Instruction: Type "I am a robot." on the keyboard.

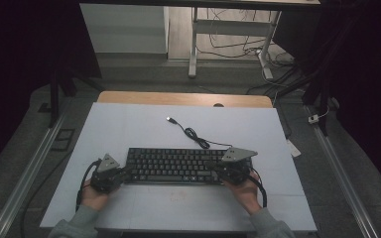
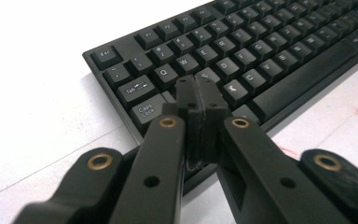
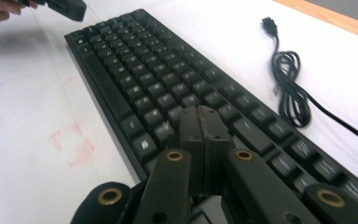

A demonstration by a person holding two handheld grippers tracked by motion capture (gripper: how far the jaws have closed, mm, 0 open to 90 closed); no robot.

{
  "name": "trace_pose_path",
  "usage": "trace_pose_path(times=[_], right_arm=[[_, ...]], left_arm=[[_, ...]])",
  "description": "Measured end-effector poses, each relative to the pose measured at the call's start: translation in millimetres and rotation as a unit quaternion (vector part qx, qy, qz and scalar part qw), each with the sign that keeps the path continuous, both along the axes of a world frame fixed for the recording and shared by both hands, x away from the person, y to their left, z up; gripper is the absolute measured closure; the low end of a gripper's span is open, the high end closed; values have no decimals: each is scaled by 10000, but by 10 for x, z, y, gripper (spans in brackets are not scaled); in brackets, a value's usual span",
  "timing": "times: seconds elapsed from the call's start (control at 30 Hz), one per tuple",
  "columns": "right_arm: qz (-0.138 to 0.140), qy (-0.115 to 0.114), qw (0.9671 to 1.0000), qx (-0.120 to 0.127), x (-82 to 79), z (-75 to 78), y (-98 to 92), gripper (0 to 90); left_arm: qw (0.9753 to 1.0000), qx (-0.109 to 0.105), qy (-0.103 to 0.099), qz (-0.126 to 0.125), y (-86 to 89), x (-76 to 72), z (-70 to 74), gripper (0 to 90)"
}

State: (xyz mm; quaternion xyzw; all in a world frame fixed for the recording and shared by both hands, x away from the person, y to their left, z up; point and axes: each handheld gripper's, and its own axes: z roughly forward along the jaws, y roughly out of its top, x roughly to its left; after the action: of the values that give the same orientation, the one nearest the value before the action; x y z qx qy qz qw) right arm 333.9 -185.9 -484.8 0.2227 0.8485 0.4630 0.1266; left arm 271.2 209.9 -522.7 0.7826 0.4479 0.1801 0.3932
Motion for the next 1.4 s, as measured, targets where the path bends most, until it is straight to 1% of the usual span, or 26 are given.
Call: trace_pose_path(times=[0.07,0.13,0.17,0.23,0.27,0.33,0.63,0.67,0.77,1.4], right_arm=[[45,12,10000,-70,37,1,72,895],[94,19,9999,-32,73,-10,150,895],[126,36,9999,-74,90,-10,183,895],[138,46,9999,-85,102,-13,218,895],[159,74,9998,-97,121,-27,284,895],[156,95,9997,-143,131,-38,323,895],[167,140,9996,-158,185,-49,421,895],[179,153,9996,-149,198,-62,456,894],[215,168,9994,-226,214,-73,505,894],[288,317,9982,-426,306,-174,749,887]], left_arm=[[10000,29,-1,22,-3,11,-11,885],[9999,96,-6,49,-8,21,-21,885],[9999,117,1,52,-8,26,-27,885],[9999,139,13,81,-14,35,-37,885],[9998,154,30,77,-16,42,-42,885],[9998,151,47,77,-21,49,-50,885],[9997,200,82,73,-37,74,-84,885],[9997,210,91,67,-37,77,-87,885],[9997,219,89,58,-43,82,-92,885],[9996,268,123,36,-53,95,-120,885]])
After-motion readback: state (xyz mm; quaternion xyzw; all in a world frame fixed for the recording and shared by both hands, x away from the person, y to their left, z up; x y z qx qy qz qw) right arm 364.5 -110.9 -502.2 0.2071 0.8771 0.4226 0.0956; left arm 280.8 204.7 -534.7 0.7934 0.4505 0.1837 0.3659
